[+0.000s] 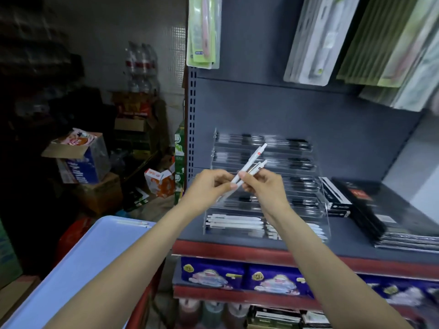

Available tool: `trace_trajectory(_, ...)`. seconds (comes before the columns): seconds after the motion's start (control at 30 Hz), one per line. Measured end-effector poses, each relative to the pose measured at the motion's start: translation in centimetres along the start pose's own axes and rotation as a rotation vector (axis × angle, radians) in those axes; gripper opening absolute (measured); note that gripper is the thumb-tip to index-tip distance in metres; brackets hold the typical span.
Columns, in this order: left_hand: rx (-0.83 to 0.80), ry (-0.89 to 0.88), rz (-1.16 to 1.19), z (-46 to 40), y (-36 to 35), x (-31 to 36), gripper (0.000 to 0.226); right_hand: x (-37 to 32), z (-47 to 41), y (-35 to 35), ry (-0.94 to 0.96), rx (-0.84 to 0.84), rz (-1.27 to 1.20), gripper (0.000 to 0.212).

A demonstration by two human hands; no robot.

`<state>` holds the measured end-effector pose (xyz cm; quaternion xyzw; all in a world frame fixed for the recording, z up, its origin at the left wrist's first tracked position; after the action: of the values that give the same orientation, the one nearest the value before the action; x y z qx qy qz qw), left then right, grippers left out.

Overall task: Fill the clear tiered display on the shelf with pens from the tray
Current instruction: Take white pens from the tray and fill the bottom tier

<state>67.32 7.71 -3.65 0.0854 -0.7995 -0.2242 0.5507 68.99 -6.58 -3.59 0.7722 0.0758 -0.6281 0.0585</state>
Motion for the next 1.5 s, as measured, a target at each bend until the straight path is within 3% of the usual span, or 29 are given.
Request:
trace_trajectory(0.2, 0.020, 0.098, -0.107, -0.4, -0.9, -0.1, 0.008, -0.5, 0.4, 2.7, 0.031, -0.030, -0.119, 0.008)
trace_trajectory(0.27, 0.050, 0.156, 0.010, -0.1, -1.1, -0.4, 0.006, -1.1, 0.5, 3.8, 0.068, -0.006, -0.110, 0.010)
trace_trajectory(0.37, 0.068, 0.218, 0.355, 0.1, -1.7, -0.3, 0.017, -2.2, 0.3, 5.1, 0.169, 0.033, 0.180, 0.006)
trace_trajectory(0.47, 0.077, 0.240, 0.427, 0.1, -2.2, -0.2, 0.020, -2.8, -0.2, 5.2, 0.283, 0.019, 0.675, 0.016)
trace_trajectory(0.53, 0.104, 0.245, 0.435, 0.2, -2.3, -0.5, 0.015, -2.1, -0.6, 4.7, 0.241, -0.059, 0.903, 0.027)
trace_trajectory(0.63, 0.181, 0.260, 0.362, 0.5, -1.7, -1.7, 0.008, -0.6, -1.1, 3.9, 0.096, -0.142, 1.078, 0.027)
trace_trajectory(0.77, 0.280, 0.254, 0.225, 1.2, 0.3, -3.1, 0.006, 0.6, -2.1, 2.1, 0.132, -0.202, 1.279, 0.021)
trace_trajectory(1.0, 0.312, 0.309, 0.261, 2.7, 1.8, -5.5, 0.006, 3.9, -4.5, -1.0, 0.077, -0.363, 1.536, 0.025)
trace_trajectory(1.2, 0.316, 0.309, 0.266, 2.7, 2.8, -6.0, 0.009, 5.1, -5.7, -2.5, 0.043, -0.426, 1.513, 0.021)
trace_trajectory(1.5, 0.276, 0.295, 0.396, 1.5, 2.2, -5.7, 0.004, 5.4, -5.6, -2.1, 0.029, -0.386, 1.305, 0.014)
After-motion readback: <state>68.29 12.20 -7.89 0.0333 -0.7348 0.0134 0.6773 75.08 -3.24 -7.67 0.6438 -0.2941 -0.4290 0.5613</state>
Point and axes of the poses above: each hand's wrist, its own z-axis away from the middle knuckle, its own y-axis out of the back of the hand, x = y × z, the point moved 4 cm from there along -z, towards the middle knuckle, and after that the axes turned 8 degrees about -x, right-handed, at the moved point
